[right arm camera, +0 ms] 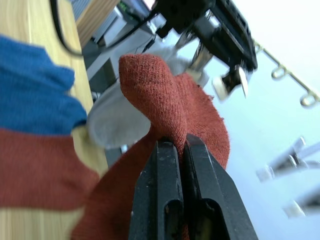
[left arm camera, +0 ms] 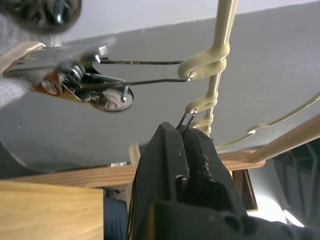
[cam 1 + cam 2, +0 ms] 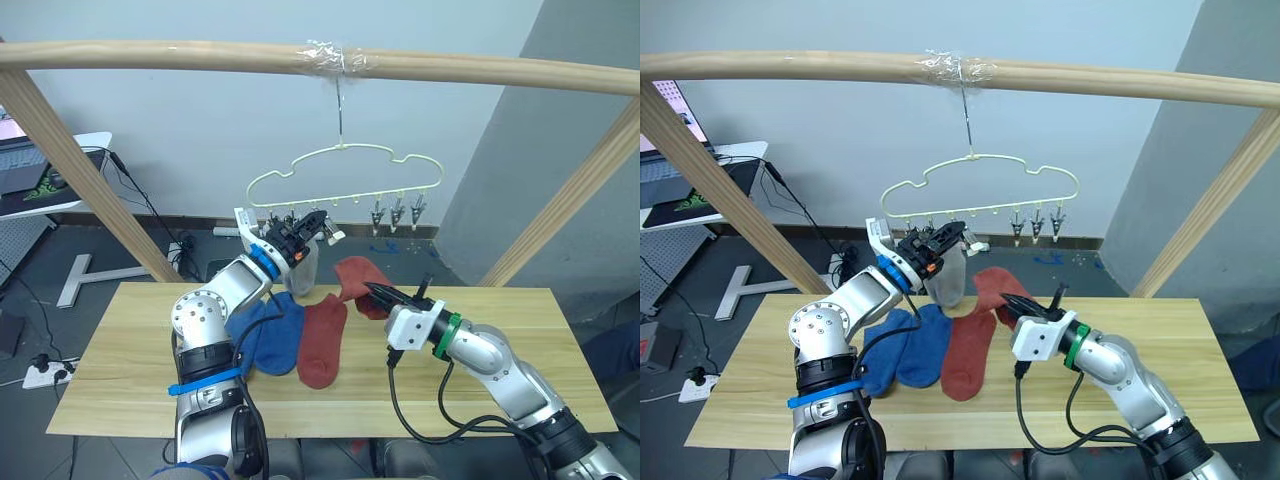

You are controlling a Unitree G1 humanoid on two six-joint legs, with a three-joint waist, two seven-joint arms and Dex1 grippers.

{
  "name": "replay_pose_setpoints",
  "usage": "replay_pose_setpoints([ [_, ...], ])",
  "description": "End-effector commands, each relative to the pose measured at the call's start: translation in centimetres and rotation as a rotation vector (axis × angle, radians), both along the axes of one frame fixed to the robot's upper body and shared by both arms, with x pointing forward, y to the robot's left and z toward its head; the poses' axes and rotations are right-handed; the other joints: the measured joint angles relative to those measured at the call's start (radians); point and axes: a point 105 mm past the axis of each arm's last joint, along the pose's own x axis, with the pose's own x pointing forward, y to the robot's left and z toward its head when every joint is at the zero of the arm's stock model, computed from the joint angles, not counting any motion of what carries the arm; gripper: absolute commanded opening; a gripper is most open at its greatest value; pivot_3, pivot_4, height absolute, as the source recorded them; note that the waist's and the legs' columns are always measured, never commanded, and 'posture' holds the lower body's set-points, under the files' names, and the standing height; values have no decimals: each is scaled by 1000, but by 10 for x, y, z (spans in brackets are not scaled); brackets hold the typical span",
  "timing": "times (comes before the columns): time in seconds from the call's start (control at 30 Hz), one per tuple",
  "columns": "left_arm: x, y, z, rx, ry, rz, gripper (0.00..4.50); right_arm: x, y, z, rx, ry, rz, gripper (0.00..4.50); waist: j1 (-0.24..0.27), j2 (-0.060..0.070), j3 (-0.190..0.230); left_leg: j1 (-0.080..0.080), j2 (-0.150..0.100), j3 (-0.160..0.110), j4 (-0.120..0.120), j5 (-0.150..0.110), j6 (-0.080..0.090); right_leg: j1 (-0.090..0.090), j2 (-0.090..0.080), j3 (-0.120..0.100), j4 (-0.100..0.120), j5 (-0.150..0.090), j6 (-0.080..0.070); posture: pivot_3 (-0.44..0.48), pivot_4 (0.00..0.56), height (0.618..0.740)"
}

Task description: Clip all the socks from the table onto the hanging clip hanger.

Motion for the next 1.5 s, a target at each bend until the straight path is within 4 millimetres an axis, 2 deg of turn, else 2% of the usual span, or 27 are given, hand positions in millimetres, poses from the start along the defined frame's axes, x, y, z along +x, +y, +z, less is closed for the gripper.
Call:
replay_pose_setpoints([
  [0.03,-7,-10,11,-16,-33,-43,0,8,-2,19,50,-65,-21,51,0,0,0,0,0,0,0,0,0,0,0,0,0,0,0,102,115,740],
  [0.2,-10,-12,10,3,-36,-58,0,11,-1,27,75,-95,-18,51,1,0,0,0,0,0,0,0,-1,0,0,0,0,0,0,102,117,740],
  [0.57,-11,-8,17,7,-86,-53,0,18,4,27,103,-54,-20,51,1,0,0,0,0,0,0,0,-1,0,0,0,0,0,0,107,124,740],
  [0.73,-12,-5,16,7,-93,-53,1287,21,4,29,121,-40,-26,0,1,0,0,0,0,0,0,0,-1,0,0,0,0,0,0,109,126,740],
  [0.87,-14,1,17,13,-94,-46,2617,21,4,30,141,-21,-24,0,1,0,0,0,0,0,0,0,-1,0,0,0,0,0,0,115,125,740],
  [1.0,-25,12,18,88,-116,-60,3920,22,5,33,170,-4,-22,0,-1,0,0,0,0,0,-1,0,-1,-1,0,0,0,0,0,119,122,740],
  [1.07,-33,16,20,166,-162,-83,4499,23,5,32,181,26,-22,501,1,0,0,0,0,0,-1,0,-1,-1,0,0,1,0,0,130,125,740],
  [1.13,-49,21,25,286,-234,-142,4500,25,2,26,186,80,-39,956,0,0,0,0,0,0,-1,0,-1,-1,0,0,1,0,0,130,125,740],
  [1.3,-67,26,26,443,-339,-214,4500,20,-7,12,228,207,-76,2665,11,0,1,0,0,0,-1,0,-1,-1,0,-1,1,0,-1,154,129,740],
  [1.37,-73,26,27,519,-414,-236,4500,18,-17,8,307,296,-145,3336,18,1,2,0,0,0,-1,0,-1,-1,0,-1,0,-1,-1,167,135,740],
  [1.47,-78,26,25,648,-531,-247,4500,29,-43,19,536,401,-356,4478,27,2,3,-1,1,0,-1,0,-1,-2,0,-1,1,-2,-3,167,135,740],
  [1.5,-80,25,23,678,-565,-254,4500,33,-50,25,607,420,-419,4478,27,4,4,0,1,0,-1,0,-1,-2,0,-1,1,-2,-4,167,135,740],
])
